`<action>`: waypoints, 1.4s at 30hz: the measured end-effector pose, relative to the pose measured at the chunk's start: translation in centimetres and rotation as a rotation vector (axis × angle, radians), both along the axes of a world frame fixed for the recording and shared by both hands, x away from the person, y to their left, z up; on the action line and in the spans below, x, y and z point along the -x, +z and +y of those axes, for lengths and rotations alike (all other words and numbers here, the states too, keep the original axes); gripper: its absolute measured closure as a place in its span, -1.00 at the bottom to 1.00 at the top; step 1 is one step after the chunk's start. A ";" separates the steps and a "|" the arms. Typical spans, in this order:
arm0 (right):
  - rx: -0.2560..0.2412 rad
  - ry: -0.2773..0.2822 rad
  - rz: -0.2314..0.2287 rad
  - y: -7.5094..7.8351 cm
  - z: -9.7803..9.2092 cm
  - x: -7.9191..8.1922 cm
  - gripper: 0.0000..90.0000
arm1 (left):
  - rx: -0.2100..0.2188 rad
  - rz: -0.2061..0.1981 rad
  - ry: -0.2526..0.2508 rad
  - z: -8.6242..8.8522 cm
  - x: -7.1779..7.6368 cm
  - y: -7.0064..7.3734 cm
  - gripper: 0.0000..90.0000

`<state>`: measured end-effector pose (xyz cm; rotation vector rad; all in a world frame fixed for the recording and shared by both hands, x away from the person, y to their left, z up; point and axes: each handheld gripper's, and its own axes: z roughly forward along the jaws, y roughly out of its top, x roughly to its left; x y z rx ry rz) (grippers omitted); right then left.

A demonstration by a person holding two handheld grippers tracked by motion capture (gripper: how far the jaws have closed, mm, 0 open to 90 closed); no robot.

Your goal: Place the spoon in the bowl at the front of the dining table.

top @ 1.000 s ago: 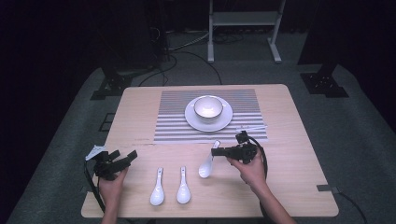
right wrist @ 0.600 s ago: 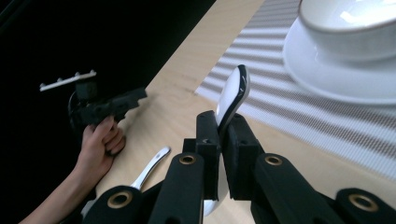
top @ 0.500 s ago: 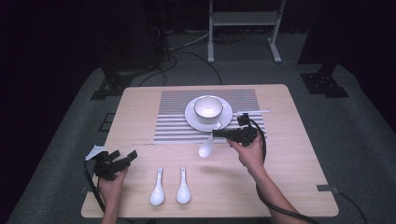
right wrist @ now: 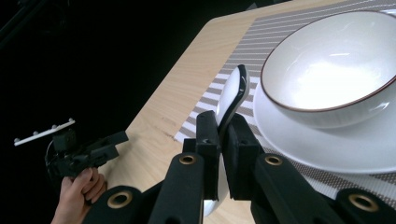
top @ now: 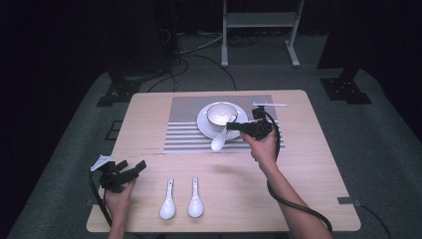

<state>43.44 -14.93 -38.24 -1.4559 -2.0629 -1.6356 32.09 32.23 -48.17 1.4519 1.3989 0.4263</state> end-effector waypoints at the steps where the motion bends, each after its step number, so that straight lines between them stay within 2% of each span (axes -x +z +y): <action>1: 0.000 0.000 0.000 0.0 0.0 0.0 0.88 | 0.000 0.000 0.000 0.0 0.0 0.0 -0.91; 12: 0.015 -0.052 0.012 -0.1 -0.1 -2.0 0.88 | 0.002 0.001 0.000 0.0 0.0 0.0 -0.91; 26: -0.002 -0.118 0.026 -0.1 -0.6 -3.6 0.88 | 0.003 0.000 0.000 0.0 0.0 0.0 -0.91; 34: -0.013 -0.160 0.020 0.4 -0.8 -4.7 0.88 | 0.004 -0.001 -0.001 0.0 0.0 0.0 -0.91; 42: -0.003 -0.199 0.018 1.0 -0.8 -5.7 0.88 | 0.008 -0.001 0.000 0.1 0.0 0.0 -0.91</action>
